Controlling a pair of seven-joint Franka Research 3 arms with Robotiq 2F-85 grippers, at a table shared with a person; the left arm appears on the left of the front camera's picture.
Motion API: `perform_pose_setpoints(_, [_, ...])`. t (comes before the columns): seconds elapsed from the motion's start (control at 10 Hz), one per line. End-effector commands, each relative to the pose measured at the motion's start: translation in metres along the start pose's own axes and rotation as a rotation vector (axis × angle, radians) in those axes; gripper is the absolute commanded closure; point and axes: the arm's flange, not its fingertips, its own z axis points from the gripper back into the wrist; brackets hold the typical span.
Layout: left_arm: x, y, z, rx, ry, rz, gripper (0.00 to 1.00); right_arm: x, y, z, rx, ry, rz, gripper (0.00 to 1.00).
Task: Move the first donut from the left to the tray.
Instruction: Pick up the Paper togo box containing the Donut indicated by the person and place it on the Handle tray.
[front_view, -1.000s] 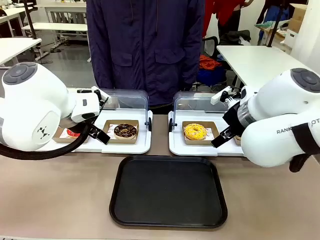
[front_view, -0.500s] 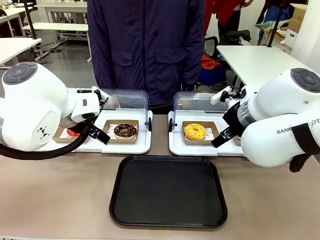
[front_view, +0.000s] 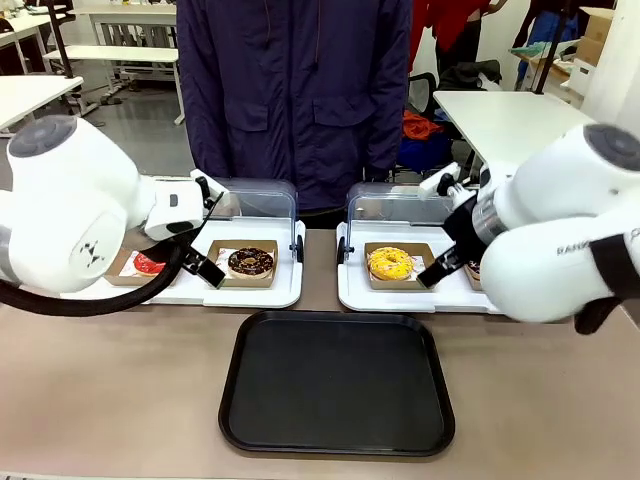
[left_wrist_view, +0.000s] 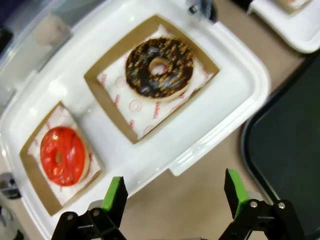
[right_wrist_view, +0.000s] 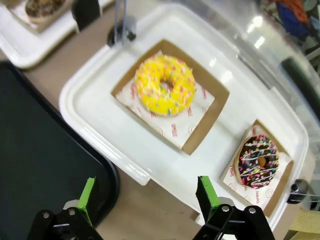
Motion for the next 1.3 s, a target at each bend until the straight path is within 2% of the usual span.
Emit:
perform_pose_setpoints(0.0, [0.022, 0.033, 0.045, -0.045, -0.052, -0.011, 0.0, 0.033, -0.02, 0.057, 0.039, -0.062, 0.0, 0.0])
perform_pose_setpoints(0.2, [0.039, 0.065, 0.1, -0.168, -0.082, -0.031, 0.0, 0.041, -0.048, 0.103, 0.066, -0.101, -0.001, 0.0])
perform_pose_setpoints(0.5, [0.034, 0.144, 0.143, -0.468, -0.112, -0.182, 0.0, 0.002, -0.128, 0.173, 0.248, -0.153, 0.088, 0.0])
perform_pose_setpoints(0.7, [0.006, 0.203, 0.164, -0.599, -0.223, -0.255, 0.0, -0.046, -0.189, 0.208, 0.338, -0.232, 0.155, 0.0])
perform_pose_setpoints(0.9, [-0.033, 0.241, 0.173, -0.662, -0.341, -0.34, 0.0, -0.092, -0.222, 0.222, 0.411, -0.356, 0.208, 0.0])
perform_pose_setpoints(1.0, [-0.052, 0.259, 0.167, -0.653, -0.379, -0.365, 0.0, -0.112, -0.234, 0.226, 0.424, -0.408, 0.202, 0.0])
perform_pose_setpoints(1.2, [-0.085, 0.289, 0.157, -0.697, -0.471, -0.289, 0.0, -0.139, -0.246, 0.231, 0.436, -0.505, 0.21, 0.0])
